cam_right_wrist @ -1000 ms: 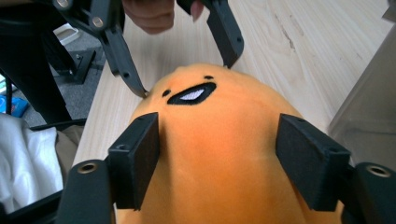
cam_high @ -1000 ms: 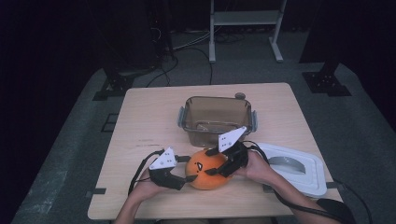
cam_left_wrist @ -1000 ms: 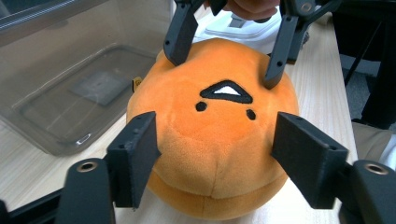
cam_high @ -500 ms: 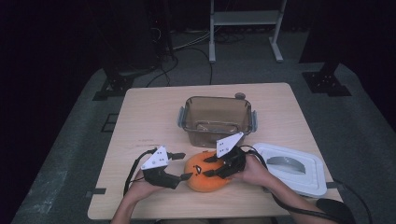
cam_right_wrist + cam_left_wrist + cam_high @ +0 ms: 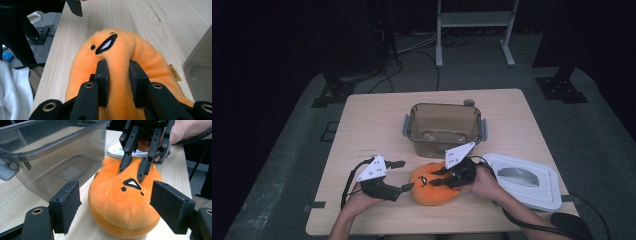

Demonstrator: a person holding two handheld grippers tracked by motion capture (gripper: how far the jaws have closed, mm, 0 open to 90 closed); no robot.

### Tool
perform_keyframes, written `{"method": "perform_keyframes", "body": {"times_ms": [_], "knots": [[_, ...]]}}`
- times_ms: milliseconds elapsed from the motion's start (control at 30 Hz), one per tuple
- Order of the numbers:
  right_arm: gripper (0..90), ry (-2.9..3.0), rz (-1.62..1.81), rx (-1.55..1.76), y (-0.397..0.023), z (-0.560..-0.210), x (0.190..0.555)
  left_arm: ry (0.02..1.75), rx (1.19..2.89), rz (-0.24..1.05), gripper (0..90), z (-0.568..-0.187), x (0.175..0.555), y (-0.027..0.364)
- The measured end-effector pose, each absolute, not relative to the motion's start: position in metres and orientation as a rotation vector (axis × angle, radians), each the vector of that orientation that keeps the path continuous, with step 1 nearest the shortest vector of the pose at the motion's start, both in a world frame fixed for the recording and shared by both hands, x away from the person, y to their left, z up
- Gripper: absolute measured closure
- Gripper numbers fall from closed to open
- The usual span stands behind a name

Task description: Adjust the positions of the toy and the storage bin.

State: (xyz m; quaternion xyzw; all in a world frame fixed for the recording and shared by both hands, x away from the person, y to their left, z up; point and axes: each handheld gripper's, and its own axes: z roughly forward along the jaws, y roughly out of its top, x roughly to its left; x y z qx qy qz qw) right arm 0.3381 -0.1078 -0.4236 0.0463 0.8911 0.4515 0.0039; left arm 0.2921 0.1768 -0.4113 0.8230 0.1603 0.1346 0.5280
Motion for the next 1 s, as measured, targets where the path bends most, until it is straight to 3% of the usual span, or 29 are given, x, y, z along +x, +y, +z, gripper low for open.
{"method": "perform_keyframes", "body": {"times_ms": [1000], "knots": [[76.6,2.811,1.477,0.271,-0.124,-0.412,0.338,0.431,1.938,0.371,18.2,-0.410,0.297,0.192]]}}
